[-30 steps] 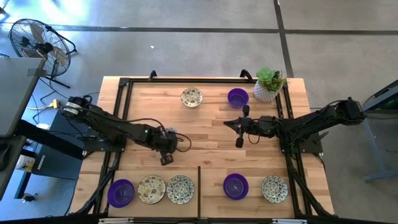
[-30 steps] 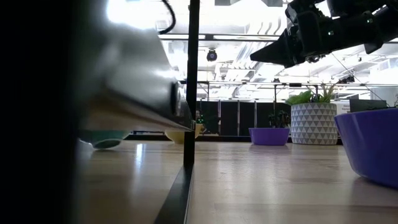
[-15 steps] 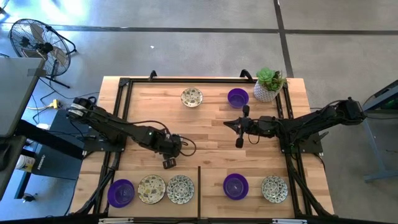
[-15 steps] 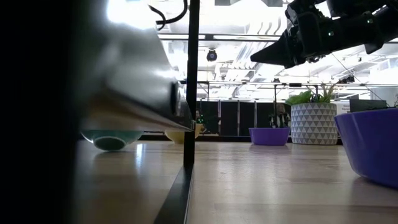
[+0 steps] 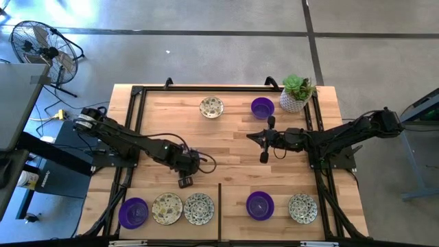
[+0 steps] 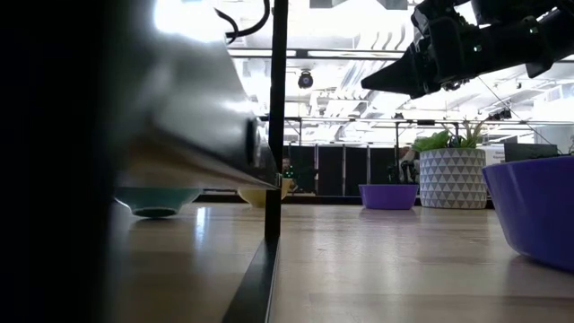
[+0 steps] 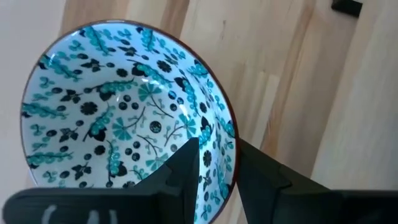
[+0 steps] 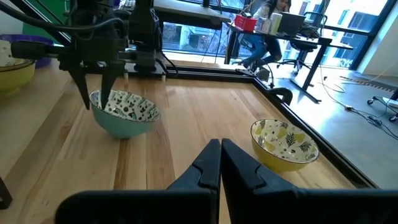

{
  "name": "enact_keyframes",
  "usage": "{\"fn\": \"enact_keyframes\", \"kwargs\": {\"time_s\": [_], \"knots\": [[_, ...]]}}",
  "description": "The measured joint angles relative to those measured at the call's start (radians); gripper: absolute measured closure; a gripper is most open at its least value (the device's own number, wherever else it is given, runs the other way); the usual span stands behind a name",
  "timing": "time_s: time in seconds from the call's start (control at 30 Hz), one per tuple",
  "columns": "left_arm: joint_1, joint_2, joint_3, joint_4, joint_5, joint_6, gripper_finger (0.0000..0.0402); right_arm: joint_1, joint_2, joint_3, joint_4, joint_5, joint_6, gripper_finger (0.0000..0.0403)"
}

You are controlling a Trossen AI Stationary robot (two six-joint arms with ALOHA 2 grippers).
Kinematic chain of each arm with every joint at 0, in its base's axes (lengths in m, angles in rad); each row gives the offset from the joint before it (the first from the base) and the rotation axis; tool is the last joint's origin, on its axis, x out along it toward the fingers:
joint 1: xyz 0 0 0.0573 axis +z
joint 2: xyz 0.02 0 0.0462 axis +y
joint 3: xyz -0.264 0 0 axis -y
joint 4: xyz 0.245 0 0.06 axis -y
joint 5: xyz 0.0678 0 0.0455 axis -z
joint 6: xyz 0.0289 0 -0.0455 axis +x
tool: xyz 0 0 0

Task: Pick & Place Mini bowls
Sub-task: Stack the top blue patterned bowl on top of the other blue patterned bowl on the shelf

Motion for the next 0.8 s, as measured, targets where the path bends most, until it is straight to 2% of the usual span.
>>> {"fn": "enact_keyframes", "kwargs": {"time_s": [0.33, 0.63, 0.8], "knots": [[0.001, -0.008, 0.005, -0.035, 0.020, 0.001, 0.0304, 0.000, 0.000, 0.000, -0.003, 0.000, 0.001, 0.0402], [0.001, -0.008, 0.093, -0.139, 0.013, 0.036, 0.0213, 0.000, 0.000, 0.000, -0.003, 0.000, 0.001, 0.0402], [0.001, -0.008, 0.151, -0.198, -0.003, 0.067, 0.0189, 0.000, 0.000, 0.000, -0.003, 0.000, 0.001, 0.0402]]}}
